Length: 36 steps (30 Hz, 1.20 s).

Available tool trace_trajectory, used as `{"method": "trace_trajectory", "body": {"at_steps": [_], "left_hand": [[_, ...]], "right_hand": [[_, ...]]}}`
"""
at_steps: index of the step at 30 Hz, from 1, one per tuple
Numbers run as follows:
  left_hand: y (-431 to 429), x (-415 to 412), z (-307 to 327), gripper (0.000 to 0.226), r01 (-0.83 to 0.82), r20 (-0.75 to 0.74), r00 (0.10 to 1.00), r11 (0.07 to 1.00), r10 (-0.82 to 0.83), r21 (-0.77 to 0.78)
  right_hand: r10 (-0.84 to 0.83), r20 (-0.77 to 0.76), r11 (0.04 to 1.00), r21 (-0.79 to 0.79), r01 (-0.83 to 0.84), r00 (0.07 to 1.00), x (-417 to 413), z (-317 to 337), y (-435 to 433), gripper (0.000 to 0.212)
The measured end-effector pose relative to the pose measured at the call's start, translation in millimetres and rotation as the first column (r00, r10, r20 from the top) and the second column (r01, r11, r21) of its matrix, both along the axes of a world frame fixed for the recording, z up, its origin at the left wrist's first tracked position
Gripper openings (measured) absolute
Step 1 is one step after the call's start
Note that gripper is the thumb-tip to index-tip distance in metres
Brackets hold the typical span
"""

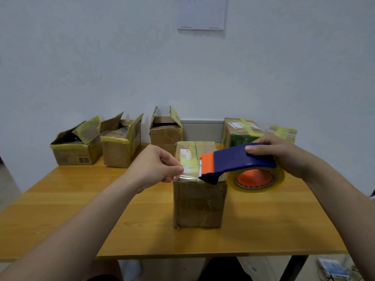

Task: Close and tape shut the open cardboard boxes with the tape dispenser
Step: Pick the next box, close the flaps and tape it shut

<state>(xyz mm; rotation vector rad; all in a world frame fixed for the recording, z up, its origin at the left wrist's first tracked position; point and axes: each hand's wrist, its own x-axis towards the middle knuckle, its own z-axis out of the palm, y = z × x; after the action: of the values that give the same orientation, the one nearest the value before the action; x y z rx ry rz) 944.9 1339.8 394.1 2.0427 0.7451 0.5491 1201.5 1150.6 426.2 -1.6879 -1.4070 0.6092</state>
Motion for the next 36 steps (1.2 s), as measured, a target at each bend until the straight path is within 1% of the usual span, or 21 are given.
{"method": "trace_trajectory", "body": {"at_steps": [2, 4, 9, 13, 16, 22, 24, 27, 28, 30, 32, 33, 34, 35, 36], "left_hand": [[-2, 1, -3, 0.005, 0.004, -0.021, 1.0, 0.999, -0.003, 0.035], [-3, 2, -4, 0.004, -0.003, -0.039, 0.999, 0.998, 0.005, 0.061], [2, 3, -2, 0.004, -0.014, -0.088, 0.996, 0.996, 0.021, 0.083], [2, 5, -2, 0.004, 0.005, -0.146, 0.989, 0.997, 0.006, 0.075], [2, 7, -1, 0.004, 0.019, -0.178, 0.984, 0.996, -0.003, 0.092], [4, 11, 3, 0.006, 0.029, -0.233, 0.972, 0.998, -0.015, 0.06], [6, 11, 2, 0.012, 0.029, -0.24, 0.971, 0.997, -0.011, 0.073], [13, 7, 0, 0.037, -0.019, -0.283, 0.958, 0.998, 0.037, 0.067], [17, 5, -1, 0.043, -0.017, -0.318, 0.948, 0.999, 0.026, 0.032], [26, -1, -6, 0.047, 0.029, -0.357, 0.931, 0.992, -0.073, -0.126], [34, -8, -11, 0.045, 0.077, -0.309, 0.935, 0.951, -0.172, -0.299], [38, -10, -14, 0.044, 0.082, -0.268, 0.946, 0.937, -0.18, -0.339], [41, -11, -18, 0.041, 0.078, -0.229, 0.96, 0.937, -0.163, -0.341], [43, -9, -21, 0.036, 0.062, -0.192, 0.974, 0.954, -0.122, -0.293], [42, -5, -23, 0.034, 0.033, -0.152, 0.986, 0.978, -0.065, -0.206]], "right_hand": [[-0.031, 0.063, 0.999, 0.038, 0.028, 0.998, -1, -2, 2, 0.063], [-0.045, 0.109, 0.998, 0.046, 0.04, 0.993, -2, -4, 4, 0.069], [-0.042, 0.162, 0.998, 0.052, 0.034, 0.986, -6, 0, 11, 0.07], [-0.036, 0.197, 0.999, 0.014, 0.034, 0.98, -9, 2, 14, 0.059], [-0.027, 0.215, 0.999, -0.024, 0.032, 0.976, -10, 2, 17, 0.057], [-0.027, 0.226, 0.998, -0.048, 0.039, 0.974, -9, 1, 20, 0.075], [-0.025, 0.22, 0.998, -0.055, 0.038, 0.975, -8, 0, 20, 0.075], [-0.014, 0.208, 0.997, -0.074, 0.03, 0.978, -7, -1, 20, 0.073], [-0.012, 0.206, 0.996, -0.079, 0.029, 0.978, -7, -1, 20, 0.072], [-0.005, 0.203, 0.996, -0.084, 0.022, 0.979, -7, -1, 21, 0.066], [-0.005, 0.204, 0.996, -0.087, 0.023, 0.979, -7, 0, 20, 0.061], [-0.006, 0.203, 0.996, -0.089, 0.025, 0.979, -7, 1, 20, 0.058], [-0.005, 0.201, 0.996, -0.092, 0.024, 0.98, -7, 1, 20, 0.057], [-0.005, 0.199, 0.995, -0.094, 0.024, 0.98, -8, 1, 20, 0.056], [-0.003, 0.198, 0.995, -0.095, 0.022, 0.98, -8, 1, 21, 0.057]]}}
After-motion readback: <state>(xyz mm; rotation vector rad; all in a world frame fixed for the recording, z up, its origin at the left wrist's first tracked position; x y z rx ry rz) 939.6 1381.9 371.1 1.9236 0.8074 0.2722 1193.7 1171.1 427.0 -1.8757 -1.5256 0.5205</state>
